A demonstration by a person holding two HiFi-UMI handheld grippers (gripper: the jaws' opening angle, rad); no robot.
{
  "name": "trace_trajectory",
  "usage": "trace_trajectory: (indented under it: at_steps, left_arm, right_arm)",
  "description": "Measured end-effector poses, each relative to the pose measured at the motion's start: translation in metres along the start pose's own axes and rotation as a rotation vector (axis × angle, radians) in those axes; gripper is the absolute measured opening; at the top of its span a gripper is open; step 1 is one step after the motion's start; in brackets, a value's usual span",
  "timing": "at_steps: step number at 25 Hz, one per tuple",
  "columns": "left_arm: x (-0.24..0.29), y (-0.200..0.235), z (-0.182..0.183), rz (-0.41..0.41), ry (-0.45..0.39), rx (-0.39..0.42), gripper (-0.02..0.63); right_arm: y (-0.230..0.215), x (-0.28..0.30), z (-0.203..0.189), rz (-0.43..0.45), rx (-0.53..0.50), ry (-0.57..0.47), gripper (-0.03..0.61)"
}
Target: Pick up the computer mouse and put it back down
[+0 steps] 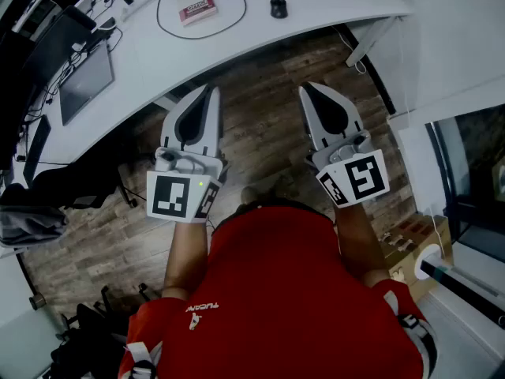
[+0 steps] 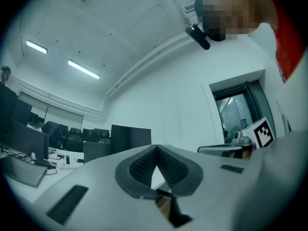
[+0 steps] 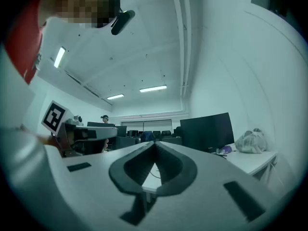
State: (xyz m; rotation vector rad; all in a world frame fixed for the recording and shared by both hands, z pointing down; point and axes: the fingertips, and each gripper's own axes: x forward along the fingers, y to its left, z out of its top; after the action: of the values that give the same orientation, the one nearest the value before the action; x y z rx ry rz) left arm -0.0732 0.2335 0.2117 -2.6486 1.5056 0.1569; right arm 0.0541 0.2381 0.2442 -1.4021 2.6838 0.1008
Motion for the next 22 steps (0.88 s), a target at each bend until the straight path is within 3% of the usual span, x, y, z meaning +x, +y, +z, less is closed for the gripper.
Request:
trace_trajectory:
  at_steps: [22]
  left_arm:
    - [0.038, -0.026, -0.006, 0.077, -0.007, 0.017, 0.009]
  right_arm:
    - [-0.049, -0.012, -0.008, 0.054, 0.029, 0.003, 0.005]
